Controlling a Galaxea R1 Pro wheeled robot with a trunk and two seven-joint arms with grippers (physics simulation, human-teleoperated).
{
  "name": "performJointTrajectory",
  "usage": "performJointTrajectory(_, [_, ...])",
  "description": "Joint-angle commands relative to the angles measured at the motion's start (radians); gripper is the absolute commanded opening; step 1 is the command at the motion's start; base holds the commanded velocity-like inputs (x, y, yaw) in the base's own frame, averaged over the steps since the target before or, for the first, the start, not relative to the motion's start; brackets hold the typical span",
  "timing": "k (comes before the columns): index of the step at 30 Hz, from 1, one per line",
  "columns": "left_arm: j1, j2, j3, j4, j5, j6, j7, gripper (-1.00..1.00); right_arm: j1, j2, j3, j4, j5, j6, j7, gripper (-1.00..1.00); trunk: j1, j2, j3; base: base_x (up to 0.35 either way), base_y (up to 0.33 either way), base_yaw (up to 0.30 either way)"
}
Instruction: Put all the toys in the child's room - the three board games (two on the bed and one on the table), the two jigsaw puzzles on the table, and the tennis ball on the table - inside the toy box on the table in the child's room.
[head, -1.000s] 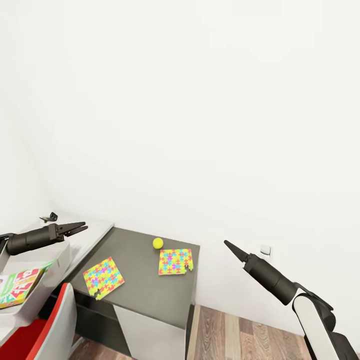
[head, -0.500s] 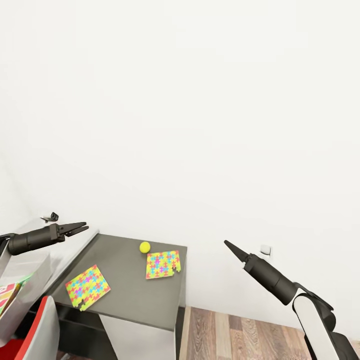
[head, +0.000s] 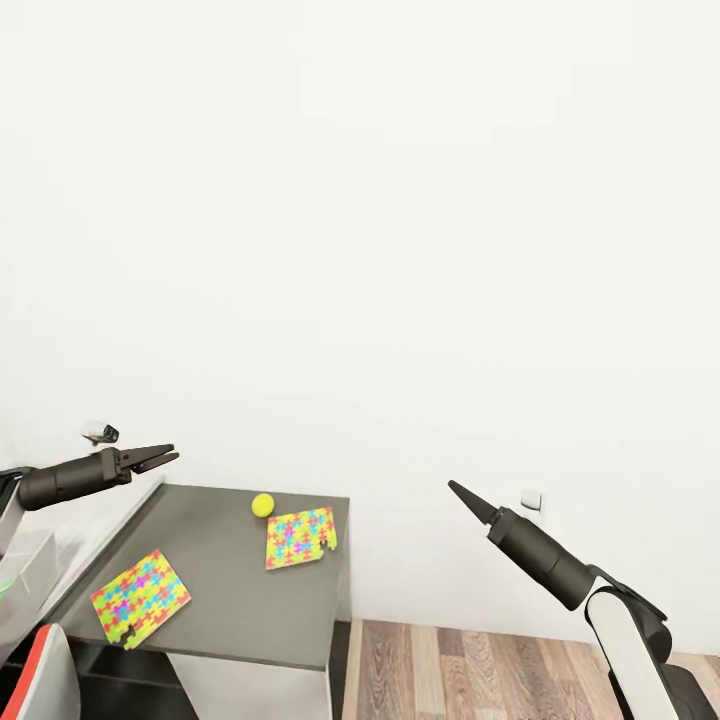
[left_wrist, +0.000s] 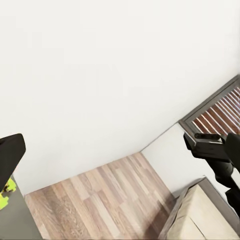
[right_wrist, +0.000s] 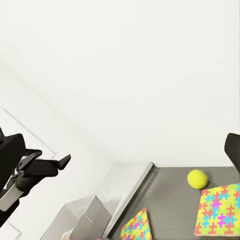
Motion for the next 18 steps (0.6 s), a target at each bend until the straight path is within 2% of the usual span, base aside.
performJointTrajectory(1, [0.0,0.0,0.0,0.0,0.0,0.011,-0.004,1.0,-0.001,0.0,-0.001,0.0,-0.007,0.007,0.0,1.0,0.001,-0.002,-0.001,0.0,0.0,-0.202])
performJointTrajectory(10, [-0.001,0.0,-0.001,0.0,0.0,0.011,-0.004,1.0,-0.002,0.0,-0.001,0.0,-0.008,0.008,0.0,1.0,0.001,-0.002,0.01,-0.007,-0.001,-0.202])
performJointTrajectory(18, [0.0,-0.002,-0.002,0.0,-0.001,0.011,-0.004,1.0,-0.001,0.0,-0.001,0.0,-0.008,0.008,0.0,1.0,0.001,-0.002,0.02,-0.129,-0.069,-0.202])
